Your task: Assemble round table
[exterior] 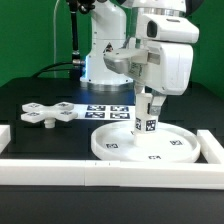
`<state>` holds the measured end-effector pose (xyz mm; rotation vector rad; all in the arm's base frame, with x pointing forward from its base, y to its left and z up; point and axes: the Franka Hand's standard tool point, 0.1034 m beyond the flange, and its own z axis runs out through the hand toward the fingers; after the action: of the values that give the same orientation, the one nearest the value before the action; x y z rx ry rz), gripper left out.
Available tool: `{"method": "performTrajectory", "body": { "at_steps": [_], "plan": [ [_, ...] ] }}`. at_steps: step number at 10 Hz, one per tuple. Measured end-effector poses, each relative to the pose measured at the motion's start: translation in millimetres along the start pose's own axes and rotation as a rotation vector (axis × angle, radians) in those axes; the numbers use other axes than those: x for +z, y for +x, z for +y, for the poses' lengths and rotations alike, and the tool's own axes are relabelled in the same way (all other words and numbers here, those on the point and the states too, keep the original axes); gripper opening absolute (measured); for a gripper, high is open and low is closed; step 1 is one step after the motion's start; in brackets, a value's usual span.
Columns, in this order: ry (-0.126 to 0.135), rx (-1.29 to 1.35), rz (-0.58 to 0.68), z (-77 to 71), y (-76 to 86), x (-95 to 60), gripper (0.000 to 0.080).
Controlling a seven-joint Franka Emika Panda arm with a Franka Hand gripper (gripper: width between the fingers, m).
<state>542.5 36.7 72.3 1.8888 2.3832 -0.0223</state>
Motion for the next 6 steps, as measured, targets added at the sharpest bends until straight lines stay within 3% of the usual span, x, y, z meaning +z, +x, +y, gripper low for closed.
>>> {"method": "performTrajectory", "body": {
  "at_steps": [1,4,6],
  "plan": [
    [0.0,0.001,0.0,-0.2,-0.4,0.1,0.0407],
    [0.001,0.01,0.0,-0.4,-1.0,0.2,0.0409],
    [0.011,0.152,0.001,-0.9,-1.3,1.6,0.0409]
  ]
}}
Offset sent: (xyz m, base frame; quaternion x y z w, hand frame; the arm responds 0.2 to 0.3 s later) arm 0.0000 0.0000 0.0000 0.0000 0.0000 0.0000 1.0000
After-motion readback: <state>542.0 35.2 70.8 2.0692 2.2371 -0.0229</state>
